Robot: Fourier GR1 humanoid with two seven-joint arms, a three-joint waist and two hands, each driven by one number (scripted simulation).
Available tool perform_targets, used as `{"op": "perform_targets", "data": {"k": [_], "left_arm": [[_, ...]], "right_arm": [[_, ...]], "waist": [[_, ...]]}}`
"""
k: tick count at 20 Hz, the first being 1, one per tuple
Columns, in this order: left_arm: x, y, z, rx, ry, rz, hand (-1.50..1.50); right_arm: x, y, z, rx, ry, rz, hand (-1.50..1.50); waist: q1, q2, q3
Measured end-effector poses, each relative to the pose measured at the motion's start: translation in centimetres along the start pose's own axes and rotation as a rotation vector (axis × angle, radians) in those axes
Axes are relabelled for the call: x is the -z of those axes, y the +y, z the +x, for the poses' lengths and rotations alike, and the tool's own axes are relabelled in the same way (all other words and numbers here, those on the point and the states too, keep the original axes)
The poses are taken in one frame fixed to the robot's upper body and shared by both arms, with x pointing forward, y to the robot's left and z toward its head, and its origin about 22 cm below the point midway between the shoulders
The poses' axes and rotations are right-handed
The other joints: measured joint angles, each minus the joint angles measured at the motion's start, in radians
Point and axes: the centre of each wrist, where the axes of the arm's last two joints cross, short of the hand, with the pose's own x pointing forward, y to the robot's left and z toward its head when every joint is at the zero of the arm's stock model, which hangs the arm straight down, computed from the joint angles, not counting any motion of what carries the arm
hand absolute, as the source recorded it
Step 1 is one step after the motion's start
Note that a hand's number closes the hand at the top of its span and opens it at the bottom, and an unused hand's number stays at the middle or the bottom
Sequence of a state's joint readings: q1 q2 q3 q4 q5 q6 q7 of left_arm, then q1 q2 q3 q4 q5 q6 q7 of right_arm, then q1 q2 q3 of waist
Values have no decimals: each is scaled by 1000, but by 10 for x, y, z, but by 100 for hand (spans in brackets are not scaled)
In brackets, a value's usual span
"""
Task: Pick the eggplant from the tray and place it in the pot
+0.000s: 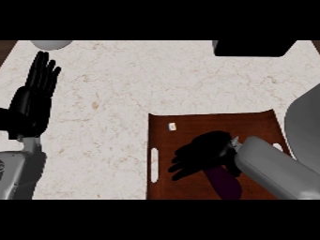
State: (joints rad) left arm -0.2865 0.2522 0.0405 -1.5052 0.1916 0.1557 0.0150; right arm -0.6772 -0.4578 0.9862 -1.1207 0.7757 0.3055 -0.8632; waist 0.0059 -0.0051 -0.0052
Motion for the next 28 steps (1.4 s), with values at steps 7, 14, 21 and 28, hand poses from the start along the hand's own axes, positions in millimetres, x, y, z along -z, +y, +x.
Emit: {"op": "perform_targets", "data": {"k": [7, 14, 21, 28], "left_arm": [[0, -1, -2, 2, 1, 1, 0], [-8, 5, 0, -1, 9, 1, 0], [-11, 14, 1, 7, 12, 30, 0], [-21, 37, -4, 34, 46, 131, 0]], "right_arm": [[9, 3, 11, -99, -97, -3, 150], [8, 7, 23, -147, -157, -32, 150], [1, 15, 41, -139, -24, -201, 150], [-7, 35, 63, -61, 422, -513, 150]], "waist": [[2, -10, -5], [1, -10, -4], [-32, -15, -5], [-148, -49, -9]]}}
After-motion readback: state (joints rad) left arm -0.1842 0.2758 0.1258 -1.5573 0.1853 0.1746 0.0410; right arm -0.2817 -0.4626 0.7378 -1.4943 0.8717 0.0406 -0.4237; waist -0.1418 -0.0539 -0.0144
